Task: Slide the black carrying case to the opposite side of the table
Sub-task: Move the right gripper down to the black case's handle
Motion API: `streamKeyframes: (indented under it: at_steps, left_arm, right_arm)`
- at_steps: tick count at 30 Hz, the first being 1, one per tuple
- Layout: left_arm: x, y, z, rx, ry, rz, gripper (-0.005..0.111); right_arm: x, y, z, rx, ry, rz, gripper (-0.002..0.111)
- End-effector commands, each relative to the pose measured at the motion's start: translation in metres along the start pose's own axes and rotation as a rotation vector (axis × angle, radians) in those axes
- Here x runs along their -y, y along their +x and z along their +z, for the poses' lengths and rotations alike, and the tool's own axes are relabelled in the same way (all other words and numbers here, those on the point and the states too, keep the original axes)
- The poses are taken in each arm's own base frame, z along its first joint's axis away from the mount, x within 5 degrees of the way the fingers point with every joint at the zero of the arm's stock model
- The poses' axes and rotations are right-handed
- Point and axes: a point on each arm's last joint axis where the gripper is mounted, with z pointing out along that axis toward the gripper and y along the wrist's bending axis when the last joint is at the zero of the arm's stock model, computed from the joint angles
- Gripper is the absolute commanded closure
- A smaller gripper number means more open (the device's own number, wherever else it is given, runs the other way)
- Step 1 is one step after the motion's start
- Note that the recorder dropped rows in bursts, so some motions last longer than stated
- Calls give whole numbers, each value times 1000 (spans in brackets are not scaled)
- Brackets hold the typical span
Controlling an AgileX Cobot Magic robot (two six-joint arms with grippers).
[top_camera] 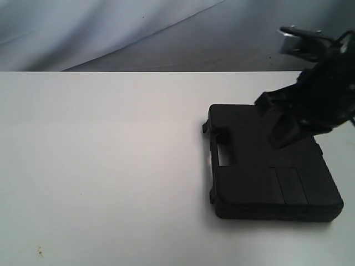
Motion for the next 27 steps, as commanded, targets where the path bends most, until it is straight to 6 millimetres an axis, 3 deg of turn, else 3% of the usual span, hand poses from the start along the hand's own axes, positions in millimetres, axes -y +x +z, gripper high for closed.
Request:
streamKeyframes:
  at_steps: [1,9,15,22,27]
  left_arm:
    - [0,1,0,4,-2,-2,107]
    - [0,1,0,4,-2,-2,107]
    - [0,1,0,4,-2,-2,107]
    - [0,1,0,4,-2,-2,107]
    - [0,1,0,4,-2,-2,107]
  right_arm:
    - [-17,-13,33,-11,5,-12,108]
    - [-44,-44,82,-101,20,-70,108]
    - [-46,-71,106,-107,62,-35,108]
    - [-33,-94,112,-46,231,-20,108]
    - [-33,-102,113,27,236,-9,108]
